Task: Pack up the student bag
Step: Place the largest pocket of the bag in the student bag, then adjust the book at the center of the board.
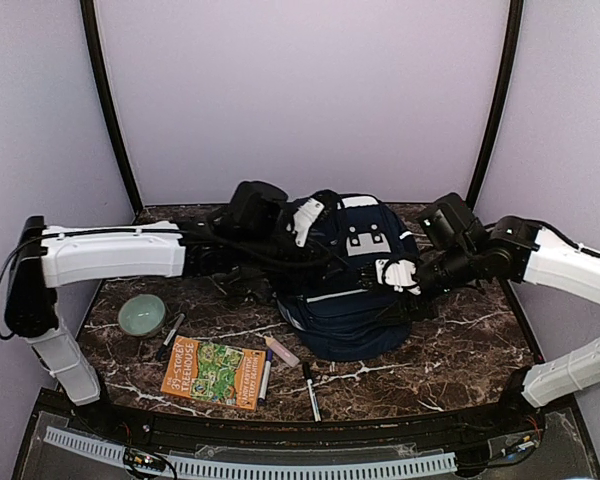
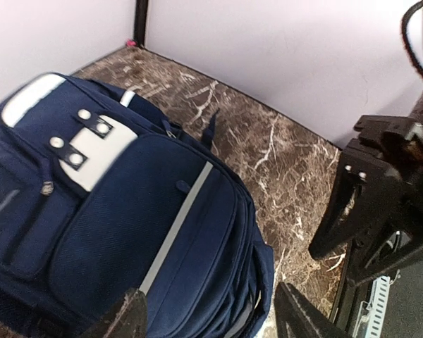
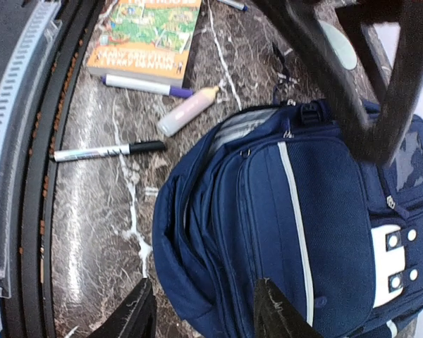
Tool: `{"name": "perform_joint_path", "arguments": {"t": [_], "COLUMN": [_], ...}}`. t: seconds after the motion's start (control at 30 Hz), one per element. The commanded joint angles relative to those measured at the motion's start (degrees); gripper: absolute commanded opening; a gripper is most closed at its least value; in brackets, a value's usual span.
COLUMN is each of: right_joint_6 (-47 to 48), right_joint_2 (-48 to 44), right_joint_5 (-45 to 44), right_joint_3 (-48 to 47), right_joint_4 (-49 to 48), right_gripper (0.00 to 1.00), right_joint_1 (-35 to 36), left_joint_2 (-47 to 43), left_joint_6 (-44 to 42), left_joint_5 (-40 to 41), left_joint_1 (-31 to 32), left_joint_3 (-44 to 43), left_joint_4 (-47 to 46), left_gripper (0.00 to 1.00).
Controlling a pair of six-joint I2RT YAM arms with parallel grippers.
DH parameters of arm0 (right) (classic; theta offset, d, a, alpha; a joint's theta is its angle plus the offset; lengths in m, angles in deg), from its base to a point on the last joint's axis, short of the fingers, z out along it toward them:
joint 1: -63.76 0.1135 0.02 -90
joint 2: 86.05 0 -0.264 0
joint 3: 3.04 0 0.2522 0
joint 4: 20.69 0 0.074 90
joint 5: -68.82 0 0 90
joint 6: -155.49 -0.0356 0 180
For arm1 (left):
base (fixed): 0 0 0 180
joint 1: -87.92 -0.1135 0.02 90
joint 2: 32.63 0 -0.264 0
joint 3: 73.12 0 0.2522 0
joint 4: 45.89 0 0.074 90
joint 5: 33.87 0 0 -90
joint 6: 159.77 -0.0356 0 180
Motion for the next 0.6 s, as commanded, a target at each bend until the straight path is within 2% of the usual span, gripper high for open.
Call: {"name": "perform_joint_path", "arguments": {"t": [0.0, 0.07, 0.23, 0.33, 0.57], "right_joint_6": [-3.2, -5.6, -12.8, -16.1, -18.9], "right_joint_2": [5.2, 8.2, 19.8, 28.3, 43.2], "right_joint_5": [8.4, 9.1, 14.2, 18.7, 15.8], "right_joint_3": [-9.0, -12.1, -21.4, -27.7, -35.0], "right_joint_4": [3.0, 0.9, -1.7, -0.7, -3.5], "right_gripper": [0.46, 0.45, 0.43, 0.41, 0.43], "right_joint_1": [-1.0, -1.0, -0.8, 0.3, 5.7], "left_joint_2": [-15.3, -19.9, -28.3, -33.7, -39.3], "left_joint_6": [5.8, 12.7, 27.7, 34.7, 48.3], "left_joint_5": [9.3, 14.2, 20.8, 21.6, 18.1], "left_joint_1": [-0.5, -0.5, -0.1, 0.2, 1.3], "left_joint_3": [9.4, 13.3, 21.7, 28.4, 40.1], "left_joint_4": [2.0, 7.2, 17.8, 18.6, 19.3], "left_gripper": [0.64, 0.64, 0.61, 0.58, 0.59]}}
